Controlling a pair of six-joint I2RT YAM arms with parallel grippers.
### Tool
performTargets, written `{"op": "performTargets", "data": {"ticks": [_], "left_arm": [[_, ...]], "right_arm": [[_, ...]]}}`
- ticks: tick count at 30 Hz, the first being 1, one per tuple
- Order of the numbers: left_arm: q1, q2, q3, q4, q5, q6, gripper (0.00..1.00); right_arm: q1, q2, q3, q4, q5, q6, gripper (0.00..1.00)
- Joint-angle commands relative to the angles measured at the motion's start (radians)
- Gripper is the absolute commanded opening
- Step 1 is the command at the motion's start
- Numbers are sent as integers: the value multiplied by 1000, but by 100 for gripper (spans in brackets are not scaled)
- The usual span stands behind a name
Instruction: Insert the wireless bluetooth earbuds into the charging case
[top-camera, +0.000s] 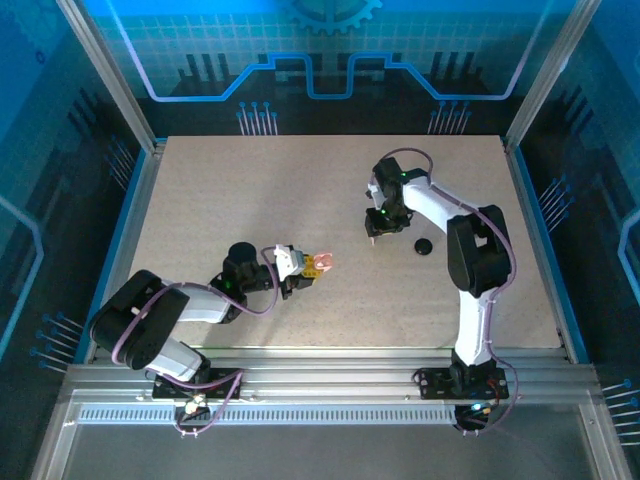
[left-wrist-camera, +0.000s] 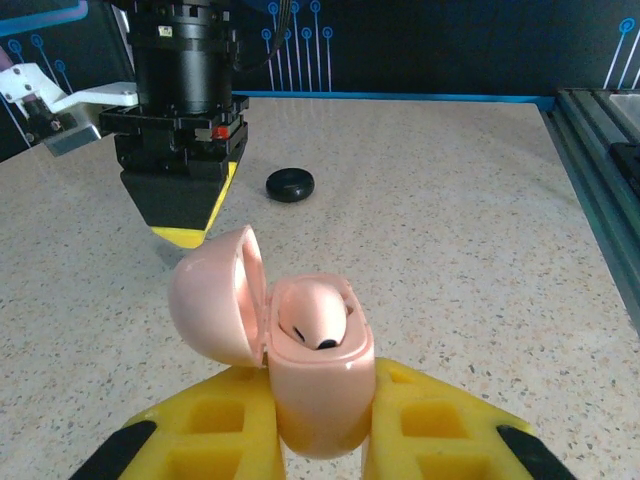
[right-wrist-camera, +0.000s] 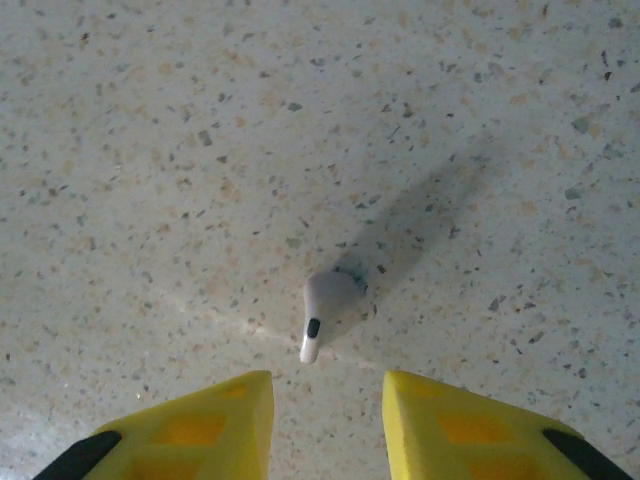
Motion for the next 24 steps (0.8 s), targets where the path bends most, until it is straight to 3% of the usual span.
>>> {"op": "performTargets", "data": {"ticks": [1,17,24], "left_arm": [[-7,-33,16,-26,-7,50,16],[-7,-42,20,-56,-24,62,17],[-7,-48,18,-59,-28,64,17]], "right_arm": [[-24,39,40,-30,-9,56,35],[-28,111,98,-31,-78,81,34],[-11,134,113,-62,-49,74,33]]}}
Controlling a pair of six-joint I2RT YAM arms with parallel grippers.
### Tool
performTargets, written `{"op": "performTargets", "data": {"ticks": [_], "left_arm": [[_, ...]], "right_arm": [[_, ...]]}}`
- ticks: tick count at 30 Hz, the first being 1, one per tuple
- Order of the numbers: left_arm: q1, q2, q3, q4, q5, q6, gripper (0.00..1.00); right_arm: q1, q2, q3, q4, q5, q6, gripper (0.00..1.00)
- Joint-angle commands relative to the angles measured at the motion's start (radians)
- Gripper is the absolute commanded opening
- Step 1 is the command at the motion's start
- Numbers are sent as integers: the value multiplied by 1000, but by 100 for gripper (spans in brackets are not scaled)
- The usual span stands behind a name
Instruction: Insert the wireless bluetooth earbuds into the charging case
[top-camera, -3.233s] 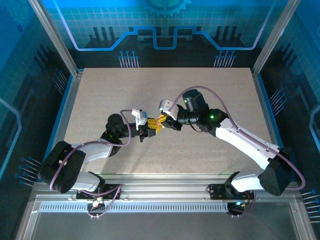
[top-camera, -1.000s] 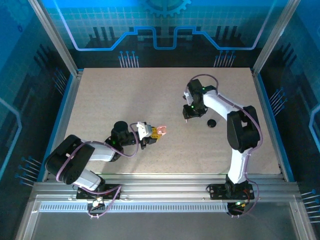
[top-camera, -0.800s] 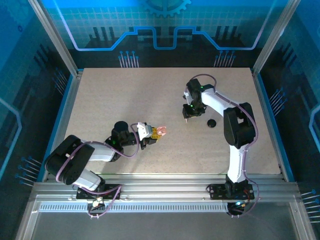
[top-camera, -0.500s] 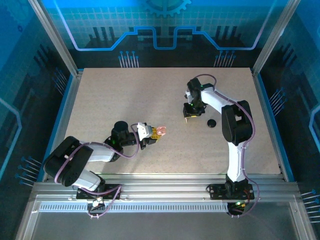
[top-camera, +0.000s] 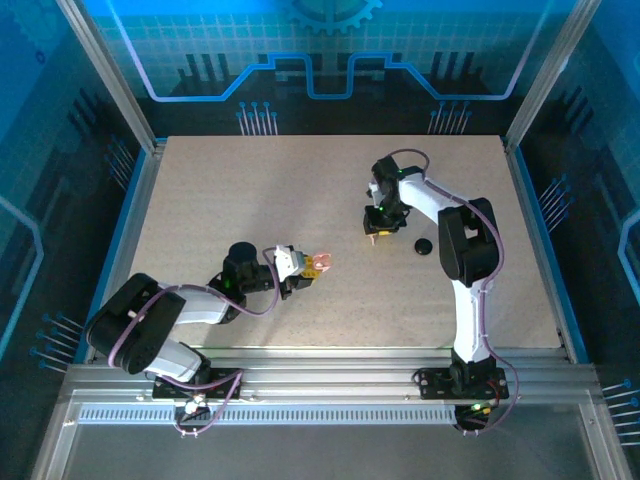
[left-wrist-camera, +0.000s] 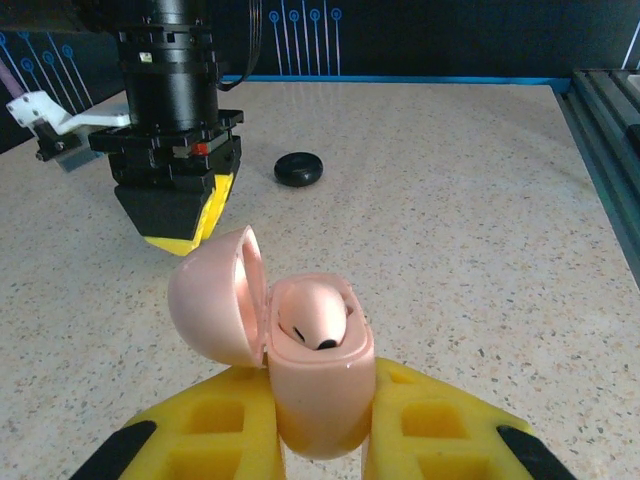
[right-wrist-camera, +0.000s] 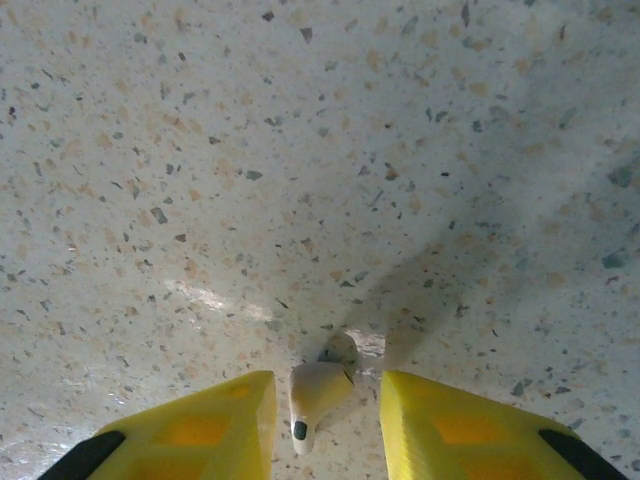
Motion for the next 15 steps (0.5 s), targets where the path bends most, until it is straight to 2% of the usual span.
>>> {"op": "performTargets", "data": {"ticks": [1,15], "left_arm": [[-7,-22,18,0,0,30,17],[-7,-29,15,-2,-8,29,17]], "right_arm": [[10,23,29,-49,6,6,32],[53,73,84,-111,80,1,32]]}}
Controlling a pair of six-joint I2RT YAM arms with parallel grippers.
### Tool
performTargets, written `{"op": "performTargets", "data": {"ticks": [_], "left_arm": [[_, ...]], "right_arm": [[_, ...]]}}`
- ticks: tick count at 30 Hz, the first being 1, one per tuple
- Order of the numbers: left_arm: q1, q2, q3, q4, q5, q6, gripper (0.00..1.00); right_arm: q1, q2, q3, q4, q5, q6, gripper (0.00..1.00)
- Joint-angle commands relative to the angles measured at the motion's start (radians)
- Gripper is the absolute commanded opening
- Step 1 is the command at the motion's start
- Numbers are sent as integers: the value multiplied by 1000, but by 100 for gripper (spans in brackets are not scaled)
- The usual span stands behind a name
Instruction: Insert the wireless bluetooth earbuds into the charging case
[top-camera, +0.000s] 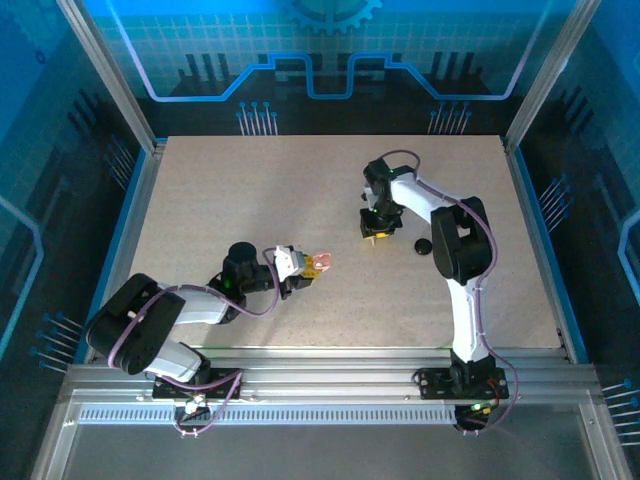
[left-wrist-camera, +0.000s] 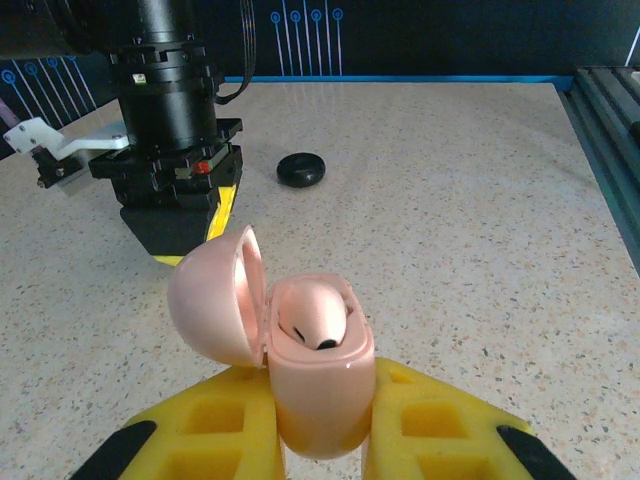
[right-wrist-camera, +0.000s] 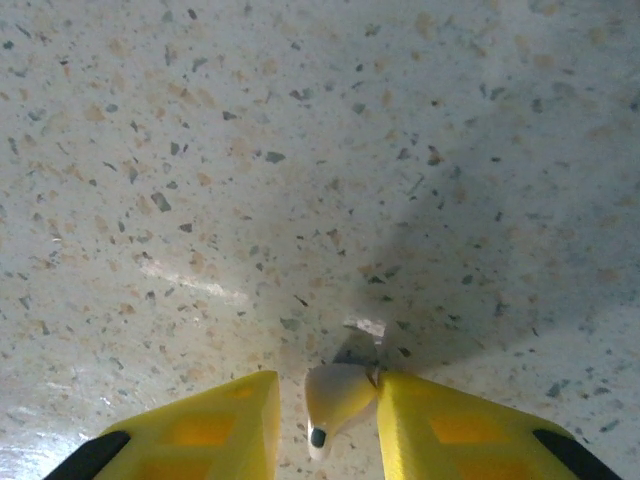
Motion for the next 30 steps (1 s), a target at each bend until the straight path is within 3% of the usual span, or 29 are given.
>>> {"op": "performTargets", "data": {"ticks": [1,15,30], "left_arm": [[-6,-27,15,-1,-5,22,17],[-7,-18,22,-19,-7,26,17],[-7,25,50,-33,-19,18,16]], "right_arm": [[16,28,30,-53,35,1,32],[34,26,15,-30,90,2,22],[46,-281,-271,294,-8,101,16]]}}
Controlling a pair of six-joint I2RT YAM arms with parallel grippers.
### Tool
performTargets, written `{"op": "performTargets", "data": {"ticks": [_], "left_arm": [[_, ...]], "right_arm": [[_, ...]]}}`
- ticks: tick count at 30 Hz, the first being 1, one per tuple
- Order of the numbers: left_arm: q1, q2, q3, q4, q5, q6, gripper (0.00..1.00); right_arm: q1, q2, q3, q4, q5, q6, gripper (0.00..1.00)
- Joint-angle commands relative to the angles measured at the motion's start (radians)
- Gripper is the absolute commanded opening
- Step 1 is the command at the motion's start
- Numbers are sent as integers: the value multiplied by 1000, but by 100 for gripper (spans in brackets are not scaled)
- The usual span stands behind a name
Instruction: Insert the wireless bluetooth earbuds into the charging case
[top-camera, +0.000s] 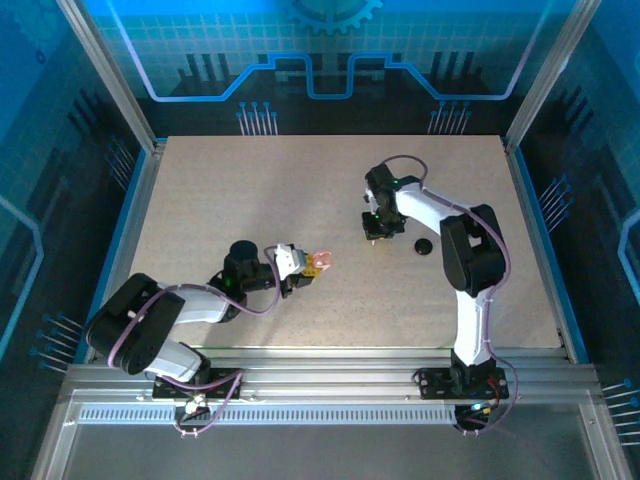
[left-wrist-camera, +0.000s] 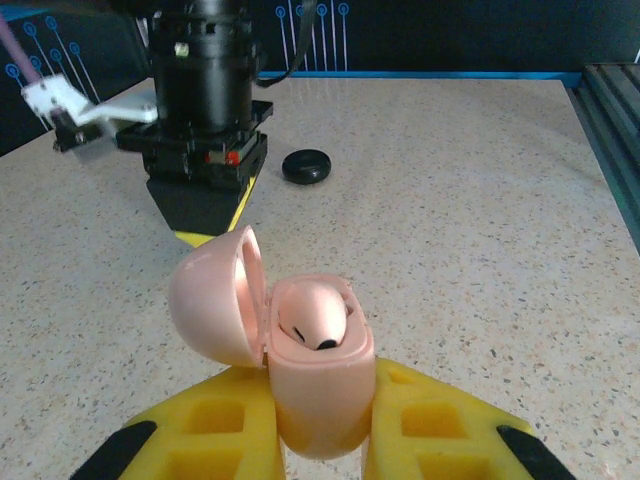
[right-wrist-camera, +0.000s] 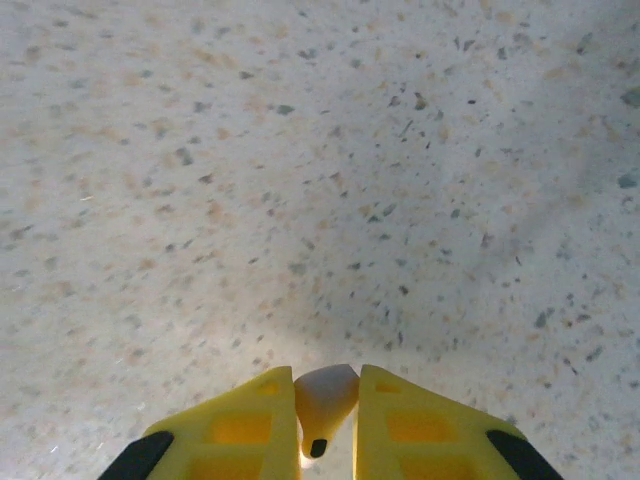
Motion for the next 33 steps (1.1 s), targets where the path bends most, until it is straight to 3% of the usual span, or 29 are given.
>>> {"op": "performTargets", "data": {"ticks": [1,16,33], "left_arm": [[-7,23,31,-2,-11,13,16],[-7,55,41,55,-32,-9,17],[-7,70,29,162,-93,-83,17]], "right_arm": [[27,-118,-66,127,-45,51,16],[162,-454,-277,320,-92,211,16],[351,-673,-498,526,10,439,18]]}}
